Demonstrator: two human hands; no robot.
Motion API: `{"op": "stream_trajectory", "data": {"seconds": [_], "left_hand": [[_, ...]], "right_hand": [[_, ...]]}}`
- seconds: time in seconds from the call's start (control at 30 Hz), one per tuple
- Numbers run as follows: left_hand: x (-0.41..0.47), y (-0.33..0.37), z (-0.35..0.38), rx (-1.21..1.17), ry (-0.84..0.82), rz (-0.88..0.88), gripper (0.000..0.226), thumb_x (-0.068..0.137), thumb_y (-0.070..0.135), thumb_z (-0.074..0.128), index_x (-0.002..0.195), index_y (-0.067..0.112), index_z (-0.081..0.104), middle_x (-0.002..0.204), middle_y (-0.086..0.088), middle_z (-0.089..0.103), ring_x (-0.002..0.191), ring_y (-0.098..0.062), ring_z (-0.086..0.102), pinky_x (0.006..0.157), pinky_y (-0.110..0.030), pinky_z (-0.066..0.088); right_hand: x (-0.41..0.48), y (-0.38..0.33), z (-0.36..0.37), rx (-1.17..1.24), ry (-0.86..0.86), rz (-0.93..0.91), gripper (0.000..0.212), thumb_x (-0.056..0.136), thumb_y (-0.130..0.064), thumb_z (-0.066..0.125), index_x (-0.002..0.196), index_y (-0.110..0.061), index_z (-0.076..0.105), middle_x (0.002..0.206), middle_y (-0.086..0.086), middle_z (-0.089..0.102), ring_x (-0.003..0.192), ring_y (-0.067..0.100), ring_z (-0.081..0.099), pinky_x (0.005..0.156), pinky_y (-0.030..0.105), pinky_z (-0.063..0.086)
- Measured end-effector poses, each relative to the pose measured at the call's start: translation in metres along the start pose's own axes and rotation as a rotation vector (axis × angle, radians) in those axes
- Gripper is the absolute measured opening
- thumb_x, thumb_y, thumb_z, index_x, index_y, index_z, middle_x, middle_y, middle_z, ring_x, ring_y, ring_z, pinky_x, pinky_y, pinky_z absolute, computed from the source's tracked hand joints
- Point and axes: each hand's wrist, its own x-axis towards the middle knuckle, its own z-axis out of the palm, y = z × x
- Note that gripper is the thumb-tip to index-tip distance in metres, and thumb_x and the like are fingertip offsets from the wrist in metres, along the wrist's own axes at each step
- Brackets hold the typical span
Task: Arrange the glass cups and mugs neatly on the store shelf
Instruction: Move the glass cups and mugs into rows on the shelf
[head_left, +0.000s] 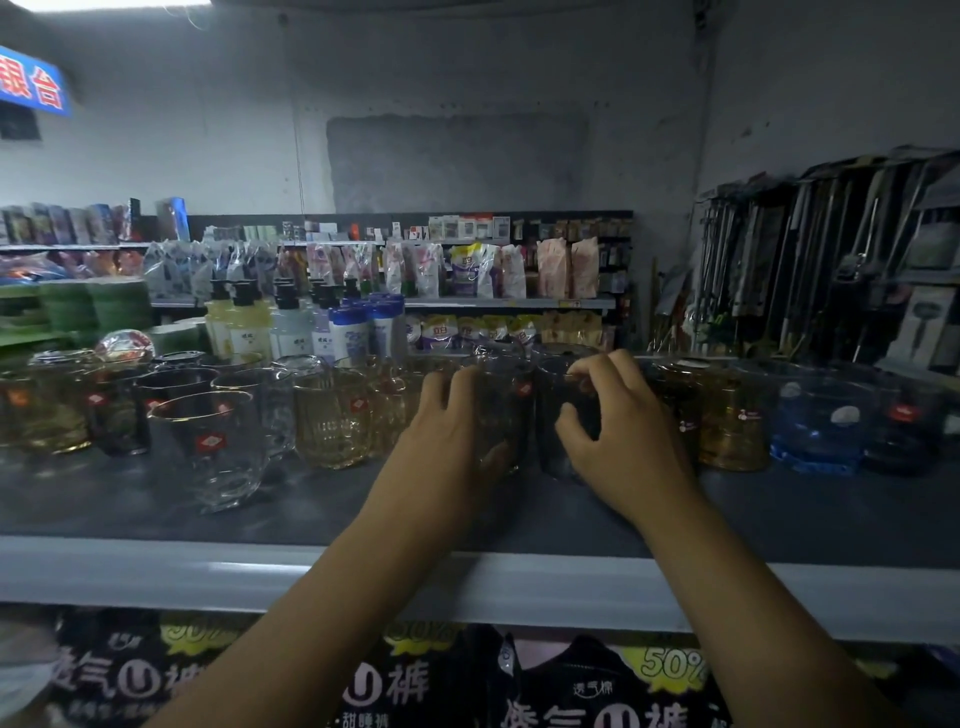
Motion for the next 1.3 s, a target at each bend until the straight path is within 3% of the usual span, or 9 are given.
{"op": "stream_trajectory", "data": {"seconds": [0.17,0.33,0.5,0.67,0.77,0.87,0.93,1.07,1.3], "left_hand": [[-0.030,-0.002,-0.014,0.031,0.043,0.110,0.042,0.090,0.041,0.065,0.127,0.030,0.048,0.120,0.011,0.052,0.102,-0.013,0.060,0.076,-0.039,0.057],[-0.038,-0.026,-0.041,-0.016,0.037,0.095,0.037,0.090,0.042,0.066,0.122,0.029,0.055,0.116,0.013,0.055,0.101,-0.010,0.058,0.080,-0.039,0.056],[-0.049,-0.055,-0.085,-0.079,0.055,0.103,0.033,0.089,0.041,0.066,0.118,0.027,0.058,0.112,0.012,0.057,0.098,-0.008,0.058,0.080,-0.038,0.056],[-0.077,-0.107,-0.158,-0.062,0.058,0.141,0.034,0.089,0.044,0.067,0.119,0.031,0.056,0.113,0.013,0.057,0.101,-0.008,0.056,0.082,-0.036,0.055],[-0.097,-0.159,-0.213,-0.023,0.060,0.130,0.040,0.086,0.051,0.063,0.121,0.031,0.057,0.114,0.014,0.058,0.103,-0.010,0.058,0.084,-0.037,0.055],[-0.118,-0.218,-0.267,0.015,0.084,0.072,0.039,0.087,0.044,0.069,0.121,0.028,0.059,0.114,0.011,0.061,0.103,-0.009,0.060,0.084,-0.029,0.051],[-0.134,-0.255,-0.300,0.051,0.101,0.024,0.039,0.087,0.040,0.072,0.121,0.027,0.059,0.115,0.009,0.062,0.103,-0.009,0.060,0.082,-0.027,0.048],[-0.167,-0.329,-0.359,0.091,0.117,-0.100,0.038,0.086,0.039,0.073,0.120,0.028,0.060,0.119,0.009,0.063,0.107,-0.013,0.060,0.087,-0.035,0.053],[-0.207,-0.470,-0.454,0.196,0.203,-0.297,0.038,0.088,0.040,0.073,0.121,0.029,0.060,0.119,0.010,0.062,0.107,-0.013,0.059,0.090,-0.037,0.052]], "right_hand": [[0.001,-0.005,-0.004,-0.077,-0.005,-0.032,0.027,0.096,-0.031,0.060,0.119,-0.019,0.056,0.120,-0.005,0.048,0.088,0.020,0.060,0.069,0.041,0.056],[-0.002,-0.031,-0.014,-0.296,-0.017,-0.029,0.035,0.096,-0.033,0.059,0.126,-0.015,0.055,0.128,0.003,0.051,0.098,0.027,0.062,0.069,0.033,0.050],[-0.016,-0.102,-0.010,-0.379,-0.035,-0.093,0.033,0.094,-0.032,0.060,0.122,-0.015,0.059,0.116,0.003,0.060,0.102,0.024,0.058,0.082,0.038,0.051],[-0.019,-0.206,0.020,-0.303,-0.088,-0.117,0.038,0.096,-0.037,0.059,0.130,-0.020,0.056,0.122,-0.001,0.060,0.110,0.022,0.058,0.090,0.038,0.049],[-0.019,-0.276,0.051,-0.245,-0.110,-0.144,0.039,0.097,-0.040,0.057,0.132,-0.023,0.054,0.124,-0.004,0.058,0.110,0.019,0.057,0.089,0.036,0.047],[-0.020,-0.344,0.091,-0.178,-0.127,-0.165,0.038,0.097,-0.043,0.057,0.131,-0.026,0.053,0.122,-0.008,0.057,0.107,0.017,0.056,0.081,0.029,0.039],[-0.021,-0.388,0.123,-0.097,-0.160,-0.178,0.039,0.096,-0.044,0.059,0.131,-0.027,0.051,0.123,-0.009,0.055,0.108,0.016,0.054,0.084,0.031,0.042],[-0.013,-0.470,0.190,-0.002,-0.241,-0.216,0.046,0.097,-0.047,0.058,0.137,-0.029,0.047,0.134,-0.009,0.052,0.119,0.016,0.052,0.098,0.034,0.044],[0.024,-0.594,0.324,0.115,-0.359,-0.336,0.049,0.095,-0.047,0.059,0.137,-0.026,0.047,0.133,-0.003,0.052,0.120,0.021,0.052,0.098,0.041,0.047]]}}
